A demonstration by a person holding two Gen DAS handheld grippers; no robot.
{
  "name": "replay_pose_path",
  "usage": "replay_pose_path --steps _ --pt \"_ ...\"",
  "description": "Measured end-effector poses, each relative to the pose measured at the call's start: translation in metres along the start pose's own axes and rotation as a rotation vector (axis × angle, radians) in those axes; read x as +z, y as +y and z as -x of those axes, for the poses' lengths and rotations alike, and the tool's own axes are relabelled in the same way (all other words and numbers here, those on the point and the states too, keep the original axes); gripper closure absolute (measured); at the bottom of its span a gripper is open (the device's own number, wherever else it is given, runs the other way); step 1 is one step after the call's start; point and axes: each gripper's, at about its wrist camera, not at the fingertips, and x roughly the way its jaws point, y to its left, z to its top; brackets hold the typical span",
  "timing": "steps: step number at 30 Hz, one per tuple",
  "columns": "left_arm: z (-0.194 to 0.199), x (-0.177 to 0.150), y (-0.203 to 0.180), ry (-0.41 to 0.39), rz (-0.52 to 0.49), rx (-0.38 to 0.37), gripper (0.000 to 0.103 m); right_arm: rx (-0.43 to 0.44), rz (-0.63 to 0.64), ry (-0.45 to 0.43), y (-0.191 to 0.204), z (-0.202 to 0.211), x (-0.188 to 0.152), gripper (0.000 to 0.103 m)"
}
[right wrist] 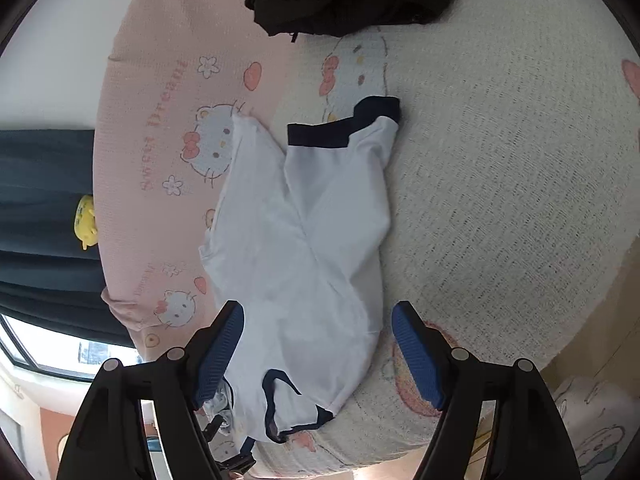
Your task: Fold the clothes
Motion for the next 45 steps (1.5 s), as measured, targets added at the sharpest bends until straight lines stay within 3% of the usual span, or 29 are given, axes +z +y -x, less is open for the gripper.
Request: replay_pose_path --steps 9,13,18,20,22,25,30,34,37,39,43,45 --pt "-0.014 0.014 -0.008 -0.077 -0.081 0.024 0.011 0.056 -0.088 0.002 -0.014 -0.018 0.014 0.027" --pt "-0.020 0.020 -0.013 -0.095 -0.119 0.041 0.011 0.031 -0.023 -0.008 0.002 -0.028 0.026 0.027" --pt "-0.018 0.020 -0.005 -0.138 -0.100 -0.010 0.015 -0.050 0.135 -0.023 0.023 -0.036 0.024 0.031" --pt "-0.017 0.018 -0.004 -0.154 -0.107 0.013 0.024 -0.114 0.195 -0.044 0.028 -0.038 0.020 0.047" --pt "-0.016 0.015 -0.003 -0.169 -0.114 0.036 0.035 -0.201 0.244 -0.062 0.029 -0.038 0.018 0.077" --pt "-0.016 0.011 -0.006 -0.185 -0.163 0.101 0.046 -0.254 0.247 -0.071 0.024 -0.035 0.017 0.100" --pt "-0.018 0.008 -0.011 -0.195 -0.274 0.228 0.082 -0.328 0.308 -0.076 0.030 -0.035 0.016 0.103" --pt "-0.015 0.016 -0.004 -0.171 -0.299 0.255 0.092 -0.563 0.523 -0.155 0.052 -0.033 0.003 0.103" --pt "-0.013 0.021 0.000 -0.151 -0.299 0.261 0.094 -0.536 0.488 -0.134 0.045 -0.029 0.006 0.103" --pt "-0.008 0.020 0.002 -0.137 -0.267 0.241 0.094 -0.466 0.418 -0.116 0.039 -0.025 0.011 0.103" --pt "-0.001 0.023 0.035 -0.064 0.025 -0.089 0.094 -0.278 0.210 -0.071 0.020 -0.018 0.025 0.098" --pt "0.003 0.019 0.051 -0.074 0.153 -0.156 0.092 -0.215 0.112 -0.055 0.007 -0.011 0.026 0.097"
